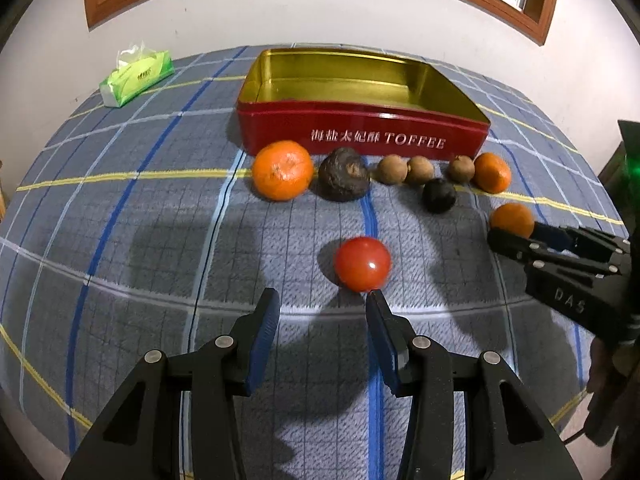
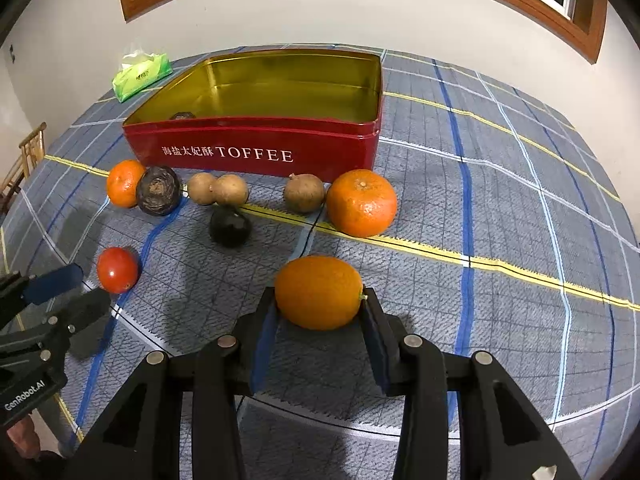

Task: Organize fruits
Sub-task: 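Grasp the large orange with the right tool while the left tool grasps another red tomato, then lift the orange and tomato and carry both over the tin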

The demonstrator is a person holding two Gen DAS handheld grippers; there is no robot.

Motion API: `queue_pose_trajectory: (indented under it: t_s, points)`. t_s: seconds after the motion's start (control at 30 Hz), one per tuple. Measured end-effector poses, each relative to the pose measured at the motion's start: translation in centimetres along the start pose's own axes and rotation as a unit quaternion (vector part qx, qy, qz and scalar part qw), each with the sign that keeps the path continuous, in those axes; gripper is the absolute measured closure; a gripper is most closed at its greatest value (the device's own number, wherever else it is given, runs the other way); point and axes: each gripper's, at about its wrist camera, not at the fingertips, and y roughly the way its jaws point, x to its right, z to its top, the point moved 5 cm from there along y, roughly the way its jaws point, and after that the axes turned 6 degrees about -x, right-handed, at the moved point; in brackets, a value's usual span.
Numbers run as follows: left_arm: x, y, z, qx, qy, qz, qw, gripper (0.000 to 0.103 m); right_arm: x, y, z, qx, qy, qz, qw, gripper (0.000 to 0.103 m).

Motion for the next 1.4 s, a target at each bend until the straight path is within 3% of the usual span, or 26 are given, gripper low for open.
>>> queue_pose_trajectory:
  t_s: [0.63,0.93,1.4]
  points:
    - [1.3,1.9,2.3,0.008,0.011,0.006,0.9999,0.057,0.7,-0.4,-0.2,0.003,0.009,-0.010,1.000,0.065]
    - [1.4,2.0,2.6,0.016,0.013,0.001,0.9998,0.071,0.6,-0.3,-0.1,0.003,0.011,-0.013,1.000,0.064]
    - [1.0,1.8,2.1,0.017,0.010,0.004,0.9998,0.071,0.7,-0.3,-0.1,0.004,0.009,-0.015,1.000,0.065]
